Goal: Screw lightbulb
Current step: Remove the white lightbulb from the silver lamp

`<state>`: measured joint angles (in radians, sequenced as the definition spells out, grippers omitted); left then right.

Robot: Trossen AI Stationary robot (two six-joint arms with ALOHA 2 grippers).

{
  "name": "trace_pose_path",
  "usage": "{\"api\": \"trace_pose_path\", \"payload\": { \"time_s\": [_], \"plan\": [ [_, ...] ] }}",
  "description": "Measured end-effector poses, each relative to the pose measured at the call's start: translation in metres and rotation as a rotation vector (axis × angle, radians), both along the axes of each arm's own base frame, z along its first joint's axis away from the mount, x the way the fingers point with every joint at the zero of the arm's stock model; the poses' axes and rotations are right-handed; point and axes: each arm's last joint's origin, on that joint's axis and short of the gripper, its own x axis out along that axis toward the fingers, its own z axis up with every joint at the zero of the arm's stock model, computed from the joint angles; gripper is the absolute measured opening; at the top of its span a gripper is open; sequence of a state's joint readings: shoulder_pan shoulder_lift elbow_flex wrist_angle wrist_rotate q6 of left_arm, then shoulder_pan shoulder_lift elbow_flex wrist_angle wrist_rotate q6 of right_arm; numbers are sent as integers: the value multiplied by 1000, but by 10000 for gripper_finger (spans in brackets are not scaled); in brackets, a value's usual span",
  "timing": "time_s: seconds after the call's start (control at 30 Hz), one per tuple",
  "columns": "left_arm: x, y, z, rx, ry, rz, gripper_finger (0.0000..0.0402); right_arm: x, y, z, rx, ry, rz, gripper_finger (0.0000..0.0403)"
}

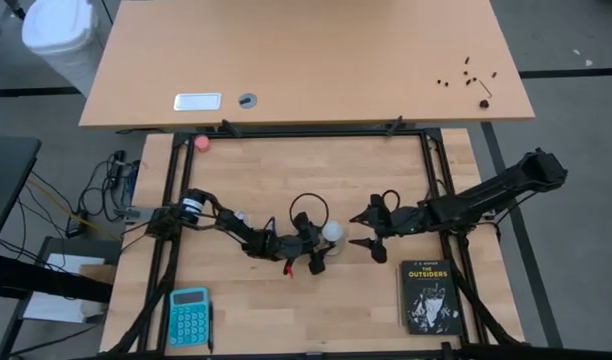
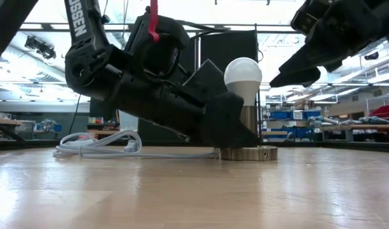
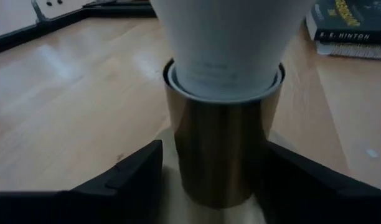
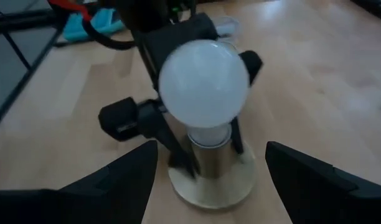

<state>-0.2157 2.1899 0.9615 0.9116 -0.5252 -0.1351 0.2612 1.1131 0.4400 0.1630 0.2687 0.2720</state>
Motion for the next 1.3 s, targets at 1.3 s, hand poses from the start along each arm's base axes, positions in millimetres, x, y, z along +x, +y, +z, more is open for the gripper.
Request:
{"api": "trace_pose_path", "payload": {
  "time_s": [1.3],
  "plan": [
    [0, 2, -3, -24, 3, 4, 196, 56, 39, -84, -150, -347, -347, 309]
  ]
}}
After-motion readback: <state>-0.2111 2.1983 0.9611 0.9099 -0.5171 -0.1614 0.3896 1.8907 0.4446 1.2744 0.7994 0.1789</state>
